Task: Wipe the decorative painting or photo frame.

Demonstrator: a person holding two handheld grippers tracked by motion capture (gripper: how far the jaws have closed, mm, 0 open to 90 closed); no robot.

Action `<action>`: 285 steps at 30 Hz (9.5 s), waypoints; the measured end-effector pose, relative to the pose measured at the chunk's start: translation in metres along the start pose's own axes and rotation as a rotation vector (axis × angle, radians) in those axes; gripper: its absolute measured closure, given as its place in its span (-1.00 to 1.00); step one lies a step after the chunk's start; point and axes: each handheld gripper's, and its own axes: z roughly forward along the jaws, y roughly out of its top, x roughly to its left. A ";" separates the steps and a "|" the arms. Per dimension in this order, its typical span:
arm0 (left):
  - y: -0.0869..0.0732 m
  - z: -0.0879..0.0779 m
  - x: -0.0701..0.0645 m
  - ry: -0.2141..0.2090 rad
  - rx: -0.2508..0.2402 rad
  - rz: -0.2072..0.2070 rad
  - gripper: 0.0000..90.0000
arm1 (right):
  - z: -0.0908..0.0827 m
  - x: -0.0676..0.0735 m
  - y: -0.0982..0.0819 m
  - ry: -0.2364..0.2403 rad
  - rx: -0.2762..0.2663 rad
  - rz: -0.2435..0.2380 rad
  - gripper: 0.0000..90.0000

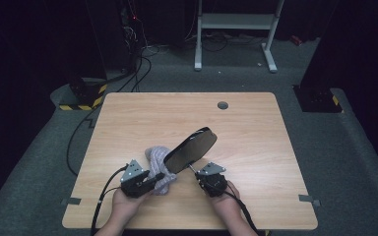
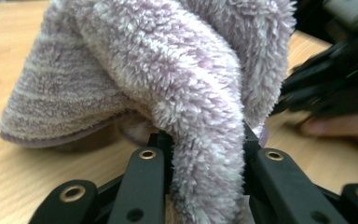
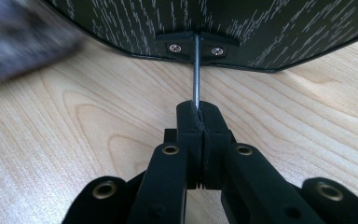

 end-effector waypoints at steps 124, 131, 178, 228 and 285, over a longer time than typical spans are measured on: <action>0.016 -0.077 0.056 0.178 -0.086 0.014 -0.28 | -0.012 0.000 0.007 0.017 -0.065 0.010 0.03; 0.017 -0.070 0.045 0.131 -0.082 0.021 -0.29 | -0.017 -0.001 0.006 -0.018 -0.093 0.020 -0.19; 0.014 0.011 -0.034 -0.228 -0.007 0.118 -0.02 | -0.042 0.001 -0.017 -0.007 -0.116 0.092 -0.30; 0.009 -0.011 0.015 -0.009 -0.007 0.032 -0.04 | -0.056 0.003 -0.009 -0.046 -0.277 0.143 -0.01; 0.005 -0.038 0.028 0.089 -0.057 0.009 -0.05 | -0.070 -0.047 -0.014 -0.191 -0.331 0.249 -0.14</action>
